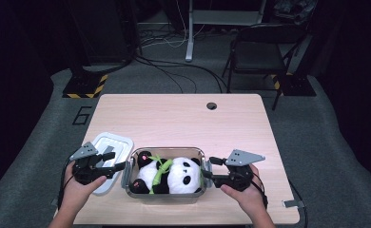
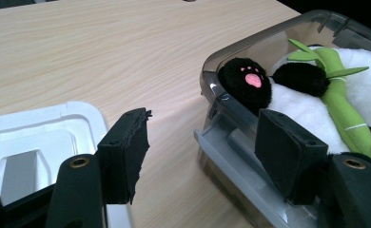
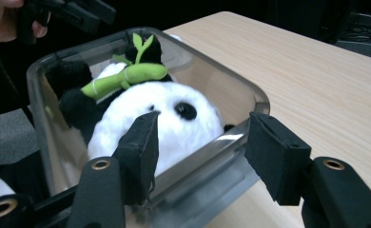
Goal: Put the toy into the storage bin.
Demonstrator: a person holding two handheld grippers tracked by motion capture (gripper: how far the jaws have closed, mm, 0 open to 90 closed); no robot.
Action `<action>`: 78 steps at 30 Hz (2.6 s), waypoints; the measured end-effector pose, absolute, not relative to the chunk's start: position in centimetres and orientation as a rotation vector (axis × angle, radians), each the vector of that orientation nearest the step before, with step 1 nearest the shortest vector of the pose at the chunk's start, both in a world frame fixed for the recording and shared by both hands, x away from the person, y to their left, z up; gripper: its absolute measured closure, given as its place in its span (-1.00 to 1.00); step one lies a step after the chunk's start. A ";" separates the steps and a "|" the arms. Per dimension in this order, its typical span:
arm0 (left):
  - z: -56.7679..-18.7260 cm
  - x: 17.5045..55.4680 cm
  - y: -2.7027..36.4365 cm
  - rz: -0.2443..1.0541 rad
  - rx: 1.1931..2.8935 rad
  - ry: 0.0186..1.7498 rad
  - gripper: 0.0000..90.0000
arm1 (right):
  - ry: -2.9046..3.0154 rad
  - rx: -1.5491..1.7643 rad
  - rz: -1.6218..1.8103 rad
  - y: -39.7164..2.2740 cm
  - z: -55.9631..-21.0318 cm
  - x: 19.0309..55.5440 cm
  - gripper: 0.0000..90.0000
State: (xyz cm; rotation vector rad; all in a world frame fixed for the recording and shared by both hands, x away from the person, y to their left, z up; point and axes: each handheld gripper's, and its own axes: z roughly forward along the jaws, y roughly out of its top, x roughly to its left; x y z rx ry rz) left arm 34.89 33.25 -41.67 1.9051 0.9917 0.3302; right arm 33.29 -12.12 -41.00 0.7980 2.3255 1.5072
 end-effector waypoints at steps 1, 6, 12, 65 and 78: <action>-41.7 35.0 33.2 0.345 1.907 0.980 -0.22 | 2.327 0.812 1.508 -12.3 -41.1 32.9 -0.02; -41.7 35.2 32.5 0.311 1.914 0.966 -0.22 | 2.326 0.803 1.529 -12.8 -41.5 31.7 -0.08; -41.8 35.8 31.7 0.293 1.921 0.942 -0.23 | 2.351 0.801 1.515 -12.9 -42.0 30.2 -0.16; -44.1 39.0 38.8 0.457 1.796 1.223 -0.01 | 2.330 0.904 1.447 -8.6 -43.7 36.6 -0.24; -47.6 39.9 39.3 0.510 1.860 1.276 0.12 | 2.273 0.920 1.440 -8.0 -44.3 36.6 -0.10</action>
